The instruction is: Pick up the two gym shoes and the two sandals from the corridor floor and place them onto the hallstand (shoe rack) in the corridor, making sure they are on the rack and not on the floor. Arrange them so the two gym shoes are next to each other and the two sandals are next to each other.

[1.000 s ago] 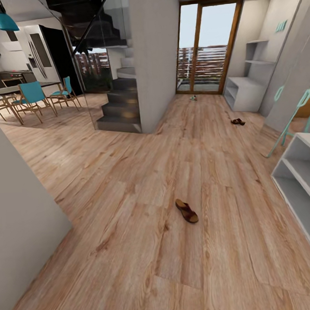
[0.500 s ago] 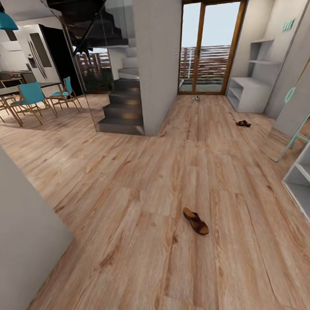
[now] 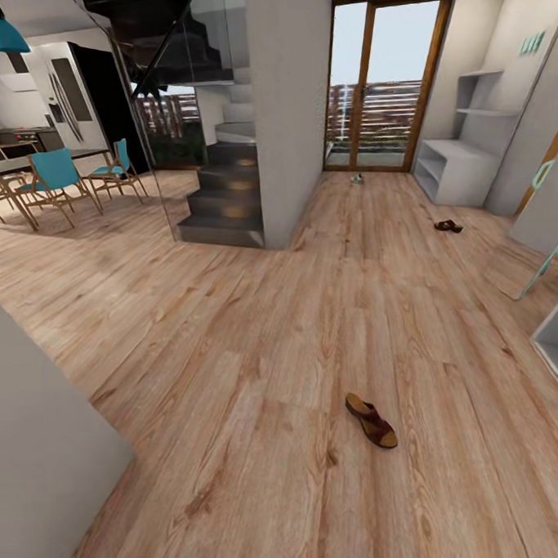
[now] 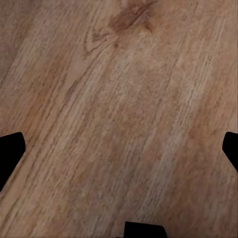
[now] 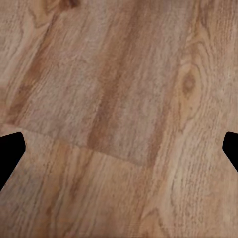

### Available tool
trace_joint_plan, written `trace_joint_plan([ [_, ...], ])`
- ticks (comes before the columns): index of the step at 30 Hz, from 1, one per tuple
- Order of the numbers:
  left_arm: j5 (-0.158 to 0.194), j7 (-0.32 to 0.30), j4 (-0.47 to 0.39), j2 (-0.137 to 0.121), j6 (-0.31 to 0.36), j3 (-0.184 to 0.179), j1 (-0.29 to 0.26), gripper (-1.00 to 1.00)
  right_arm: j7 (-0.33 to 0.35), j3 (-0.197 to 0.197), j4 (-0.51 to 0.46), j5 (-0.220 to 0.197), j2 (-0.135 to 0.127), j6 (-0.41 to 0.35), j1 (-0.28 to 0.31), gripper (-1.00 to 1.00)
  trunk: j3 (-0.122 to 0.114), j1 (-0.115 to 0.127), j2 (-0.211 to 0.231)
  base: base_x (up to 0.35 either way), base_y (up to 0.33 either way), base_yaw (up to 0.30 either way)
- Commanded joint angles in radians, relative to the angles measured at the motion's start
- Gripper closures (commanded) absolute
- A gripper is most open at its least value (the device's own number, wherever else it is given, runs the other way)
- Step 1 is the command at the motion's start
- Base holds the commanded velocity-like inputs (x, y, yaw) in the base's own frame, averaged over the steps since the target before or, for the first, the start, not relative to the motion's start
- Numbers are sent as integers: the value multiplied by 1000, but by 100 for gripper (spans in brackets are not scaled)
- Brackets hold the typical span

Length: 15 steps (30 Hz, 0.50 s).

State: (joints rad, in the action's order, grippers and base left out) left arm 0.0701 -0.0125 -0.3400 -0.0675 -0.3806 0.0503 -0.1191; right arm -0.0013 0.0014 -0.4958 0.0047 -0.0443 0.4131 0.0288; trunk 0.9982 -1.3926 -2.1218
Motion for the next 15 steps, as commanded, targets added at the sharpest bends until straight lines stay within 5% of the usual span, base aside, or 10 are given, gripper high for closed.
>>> trace_joint_plan([
  [1,7,-1,1,0,-3,-1,-1,-100,0,0,0,0,0,3,0,-100,1,0,0,284,208,0],
  [15,2,-1,1,0,-3,-1,-1,-100,0,0,0,0,0,3,0,-100,1,0,0,301,166,0],
])
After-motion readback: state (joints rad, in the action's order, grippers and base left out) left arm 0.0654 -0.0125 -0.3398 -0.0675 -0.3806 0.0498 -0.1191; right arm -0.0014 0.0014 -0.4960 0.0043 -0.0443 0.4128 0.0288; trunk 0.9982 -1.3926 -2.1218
